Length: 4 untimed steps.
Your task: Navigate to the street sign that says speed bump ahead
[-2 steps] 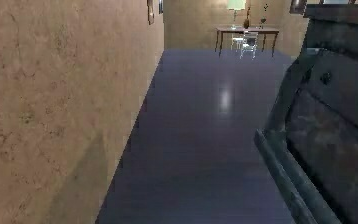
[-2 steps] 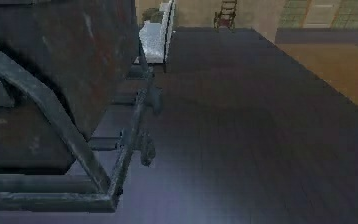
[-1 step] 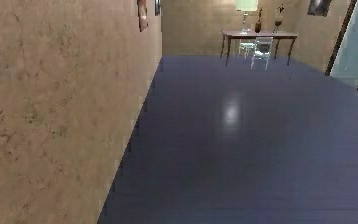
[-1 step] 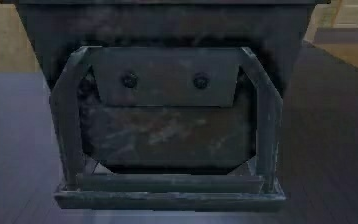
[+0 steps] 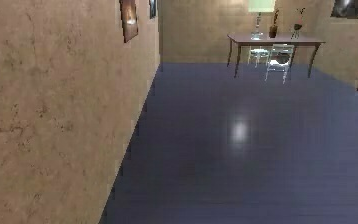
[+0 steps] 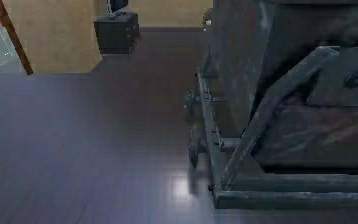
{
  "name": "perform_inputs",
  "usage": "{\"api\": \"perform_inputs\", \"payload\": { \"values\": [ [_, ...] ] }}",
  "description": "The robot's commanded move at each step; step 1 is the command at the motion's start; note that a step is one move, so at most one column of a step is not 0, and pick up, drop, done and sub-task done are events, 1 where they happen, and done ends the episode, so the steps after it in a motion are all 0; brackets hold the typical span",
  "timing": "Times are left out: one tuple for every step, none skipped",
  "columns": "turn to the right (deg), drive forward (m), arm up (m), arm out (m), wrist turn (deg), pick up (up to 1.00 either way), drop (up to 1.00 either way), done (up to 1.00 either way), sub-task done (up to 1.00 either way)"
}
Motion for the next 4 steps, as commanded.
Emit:
{"api": "perform_inputs", "payload": {
  "values": [
    [45.0,0.0,0.0,0.0,0.0,0.0,0.0,0.0,0.0],
    [21.0,0.0,0.0,0.0,0.0,0.0,0.0,0.0,0.0],
    [0.0,0.3,0.0,0.0,0.0,0.0,0.0,0.0,0.0],
    [-18.0,0.0,0.0,0.0,0.0,0.0,0.0,0.0,0.0]
  ]
}}
